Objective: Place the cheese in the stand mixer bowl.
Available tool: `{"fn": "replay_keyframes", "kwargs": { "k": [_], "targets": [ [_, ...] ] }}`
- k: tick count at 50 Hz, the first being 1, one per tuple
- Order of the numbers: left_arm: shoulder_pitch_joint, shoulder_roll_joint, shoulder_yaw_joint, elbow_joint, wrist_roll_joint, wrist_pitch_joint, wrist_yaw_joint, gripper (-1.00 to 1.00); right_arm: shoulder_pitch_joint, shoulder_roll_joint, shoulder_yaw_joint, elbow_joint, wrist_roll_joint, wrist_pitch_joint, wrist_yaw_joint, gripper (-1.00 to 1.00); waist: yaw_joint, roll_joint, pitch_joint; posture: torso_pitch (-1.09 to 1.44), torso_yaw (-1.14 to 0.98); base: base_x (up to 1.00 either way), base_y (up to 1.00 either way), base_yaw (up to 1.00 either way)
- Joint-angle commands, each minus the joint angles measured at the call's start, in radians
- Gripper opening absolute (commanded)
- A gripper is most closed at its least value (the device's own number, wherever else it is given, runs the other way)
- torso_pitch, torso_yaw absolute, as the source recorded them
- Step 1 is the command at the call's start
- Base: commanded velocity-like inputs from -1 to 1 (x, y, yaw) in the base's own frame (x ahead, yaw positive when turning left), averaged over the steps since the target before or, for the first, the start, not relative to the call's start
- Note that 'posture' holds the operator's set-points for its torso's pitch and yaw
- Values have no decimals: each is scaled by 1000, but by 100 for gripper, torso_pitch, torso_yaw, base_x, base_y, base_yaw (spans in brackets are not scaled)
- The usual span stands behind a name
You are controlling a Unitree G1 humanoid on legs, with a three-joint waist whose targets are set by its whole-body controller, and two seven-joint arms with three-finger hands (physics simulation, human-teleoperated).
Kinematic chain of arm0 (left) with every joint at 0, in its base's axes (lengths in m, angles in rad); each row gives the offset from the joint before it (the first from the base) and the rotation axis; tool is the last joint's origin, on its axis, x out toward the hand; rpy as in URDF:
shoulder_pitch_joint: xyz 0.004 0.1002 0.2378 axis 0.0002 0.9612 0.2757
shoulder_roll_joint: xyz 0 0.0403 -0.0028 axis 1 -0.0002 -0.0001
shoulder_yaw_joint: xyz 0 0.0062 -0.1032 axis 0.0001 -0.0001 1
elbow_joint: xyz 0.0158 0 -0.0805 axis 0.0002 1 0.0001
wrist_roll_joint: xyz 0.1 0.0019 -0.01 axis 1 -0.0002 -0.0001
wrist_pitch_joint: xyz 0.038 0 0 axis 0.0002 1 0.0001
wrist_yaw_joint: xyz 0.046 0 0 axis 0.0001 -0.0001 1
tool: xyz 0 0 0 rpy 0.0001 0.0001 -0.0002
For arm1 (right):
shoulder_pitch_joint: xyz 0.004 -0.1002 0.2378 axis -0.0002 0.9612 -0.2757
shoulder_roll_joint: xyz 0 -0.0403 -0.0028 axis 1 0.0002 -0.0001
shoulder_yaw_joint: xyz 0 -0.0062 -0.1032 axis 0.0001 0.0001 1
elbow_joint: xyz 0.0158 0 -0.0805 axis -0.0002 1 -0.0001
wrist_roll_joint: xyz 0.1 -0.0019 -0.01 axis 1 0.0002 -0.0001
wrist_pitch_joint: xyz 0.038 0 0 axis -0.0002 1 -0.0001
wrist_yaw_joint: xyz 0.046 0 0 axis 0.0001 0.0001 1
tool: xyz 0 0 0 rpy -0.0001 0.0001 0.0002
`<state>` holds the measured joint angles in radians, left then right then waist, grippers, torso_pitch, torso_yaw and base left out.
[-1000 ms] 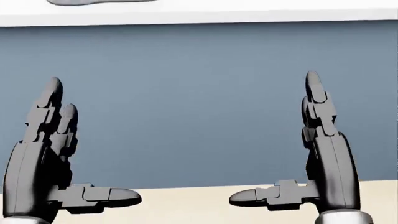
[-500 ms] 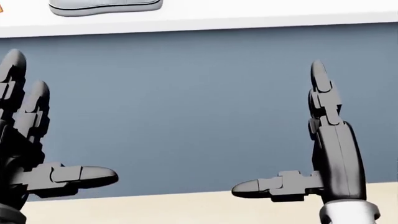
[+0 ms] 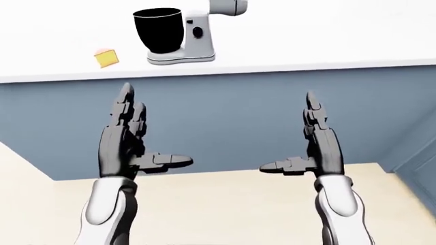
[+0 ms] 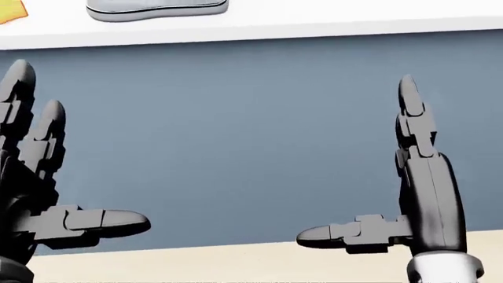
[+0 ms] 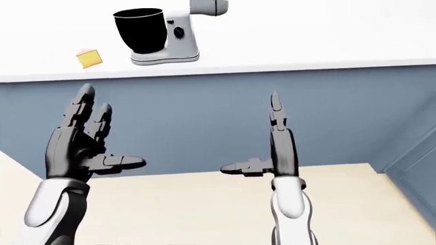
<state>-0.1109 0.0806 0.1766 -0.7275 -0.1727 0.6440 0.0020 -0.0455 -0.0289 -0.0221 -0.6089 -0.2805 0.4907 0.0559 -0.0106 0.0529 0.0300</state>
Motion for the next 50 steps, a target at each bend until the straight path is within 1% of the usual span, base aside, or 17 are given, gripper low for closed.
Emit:
{"fn": "replay_keyframes", "kwargs": {
  "k": [1, 4, 10, 13, 15, 17, 21, 24, 26, 27, 29, 36, 39, 41, 45, 48, 50],
  "targets": [
    [-16, 7, 9, -23, 0, -25, 4, 100, -14, 2, 7, -24, 0, -28, -1, 100, 2, 29, -18, 0, 0, 0, 23, 0],
    [-17, 8, 11, -17, -1, -28, 3, 100, -14, 1, 6, -22, -1, -28, -1, 100, 7, 10, -3, 0, 0, 0, 26, 0],
    [-17, 9, 11, -21, -3, -25, 5, 100, -13, 3, 7, -23, -2, -28, -2, 100, 5, -52, -5, 0, 0, 0, 27, 0],
    [-18, 10, 11, -20, -4, -25, 5, 100, -15, 2, 4, -20, -1, -29, -2, 100, 5, -111, -13, 0, 0, 0, 28, 0],
    [-21, 11, 12, -20, -4, -23, 6, 100, -14, 2, 3, -21, -1, -29, -2, 100, -5, -89, -13, 0, 0, 0, 27, 0],
    [-21, 10, 13, -22, -5, -21, 9, 100, -12, 2, 3, -21, -1, -30, -4, 100, 0, -103, -16, 0, 0, 0, 27, 0],
    [-19, 11, 14, -24, -6, -22, 8, 100, -10, 3, 5, -24, -2, -29, -5, 100, 3, -76, -13, 0, 0, 0, 27, 0],
    [-26, 12, 20, -17, -10, -21, 12, 100, -9, 4, 3, -27, -1, -26, -7, 100, -1, -28, -6, 0, 0, 0, 27, 0],
    [-26, 13, 22, -18, -13, -20, 13, 100, -8, 5, 6, -31, -3, -22, -8, 100, -1, 46, -27, 0, 0, 0, 27, 0],
    [-25, 13, 24, -14, -14, -24, 12, 100, -7, 5, 7, -36, -5, -19, -8, 100, 3, 26, -28, 0, 0, 0, 27, 0],
    [-26, 14, 26, -14, -17, -22, 15, 100, -9, 5, 9, -38, -6, -15, -8, 100, 8, 16, -12, 0, 0, 0, 27, 0],
    [-30, 18, 32, -23, -31, -10, 20, 100, -9, 5, 9, -48, -10, -4, -6, 100, 6, -59, -6, 0, 0, 0, 27, 0],
    [-32, 20, 31, -29, -33, -4, 23, 100, -9, 4, 10, -49, -11, -3, -6, 100, 4, -119, -15, 0, 0, 0, 27, 0],
    [-31, 21, 30, -29, -33, -4, 23, 100, -8, 5, 9, -51, -11, -1, -6, 100, -5, -93, -10, 0, 0, 0, 27, 0],
    [-31, 22, 29, -30, -34, 1, 21, 100, -10, 4, 6, -49, -8, -2, -6, 100, 3, -91, -21, 0, 0, 0, 27, 0],
    [-30, 22, 27, -32, -38, 4, 17, 100, -10, 4, 5, -46, -7, -3, -6, 100, 1, -56, -5, 0, 0, 0, 27, 0],
    [-29, 22, 28, -34, -38, 6, 16, 100, -11, 3, 5, -47, -7, -2, -6, 100, -2, -17, -6, 0, 0, 0, 27, 0]
  ]
}}
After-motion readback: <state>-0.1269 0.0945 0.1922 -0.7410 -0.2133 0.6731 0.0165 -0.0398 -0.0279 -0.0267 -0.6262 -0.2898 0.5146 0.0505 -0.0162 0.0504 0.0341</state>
